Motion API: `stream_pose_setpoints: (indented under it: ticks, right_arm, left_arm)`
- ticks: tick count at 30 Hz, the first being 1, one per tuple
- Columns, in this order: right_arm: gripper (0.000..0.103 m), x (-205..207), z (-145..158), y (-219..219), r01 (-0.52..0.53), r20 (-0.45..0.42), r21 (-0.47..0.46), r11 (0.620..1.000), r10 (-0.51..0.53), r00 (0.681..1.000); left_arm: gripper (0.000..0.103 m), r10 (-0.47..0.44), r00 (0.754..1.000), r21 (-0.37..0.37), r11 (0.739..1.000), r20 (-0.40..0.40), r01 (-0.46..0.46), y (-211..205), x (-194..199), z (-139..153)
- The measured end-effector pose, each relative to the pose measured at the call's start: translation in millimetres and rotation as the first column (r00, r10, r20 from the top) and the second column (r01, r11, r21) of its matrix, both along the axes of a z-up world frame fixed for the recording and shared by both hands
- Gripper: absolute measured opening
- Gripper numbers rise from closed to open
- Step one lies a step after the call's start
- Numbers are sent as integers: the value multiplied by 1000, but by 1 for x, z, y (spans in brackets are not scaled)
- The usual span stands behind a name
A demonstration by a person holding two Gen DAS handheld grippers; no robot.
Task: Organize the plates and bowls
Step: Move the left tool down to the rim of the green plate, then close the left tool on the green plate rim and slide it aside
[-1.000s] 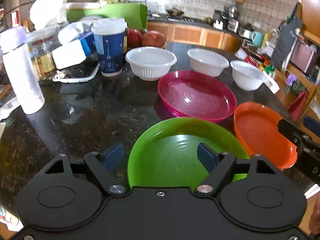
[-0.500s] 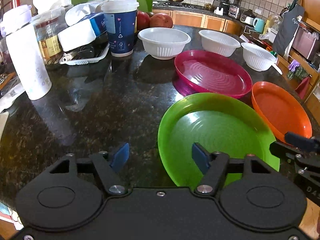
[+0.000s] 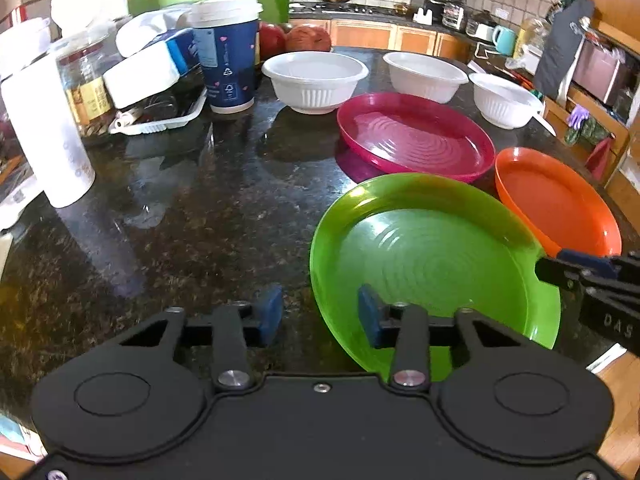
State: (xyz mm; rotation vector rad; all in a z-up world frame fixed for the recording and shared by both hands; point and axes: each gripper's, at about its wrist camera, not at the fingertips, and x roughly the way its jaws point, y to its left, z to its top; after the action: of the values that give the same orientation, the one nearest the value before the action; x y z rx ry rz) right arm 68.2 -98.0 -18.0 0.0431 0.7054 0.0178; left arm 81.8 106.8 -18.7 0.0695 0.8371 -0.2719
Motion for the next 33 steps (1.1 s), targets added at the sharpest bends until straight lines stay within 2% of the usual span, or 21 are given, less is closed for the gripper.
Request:
stream_pose_setpoints:
  ticks: [9,11,16,23,33]
  right_arm:
    - [24,12,-8,2,10,-42,17,1000,-9,999]
    - [21,14,-8,2,15,-48,20,1000,-14,999]
    - [16,17,-9,4,27,-43,17,999,-26,999]
    - [16,18,-7,10,30,-36,1,1000,-30,999]
    - [16,30,-1,39,-51,-14,-10,999,51,999]
  left_arm:
    - [35,-33,999,3,999,-18,33,-3,10,-5]
    - [28,-43,999,-1,999,-20,43,-4,12,-5]
    - [28,-54,998,-9,999,-20,54,-5,16,-5]
    - [28,-56,998,-18,998,-23,55,0,19,-6]
    - [28,21,1000,-10,1000,-8,-21,32,19,-1]
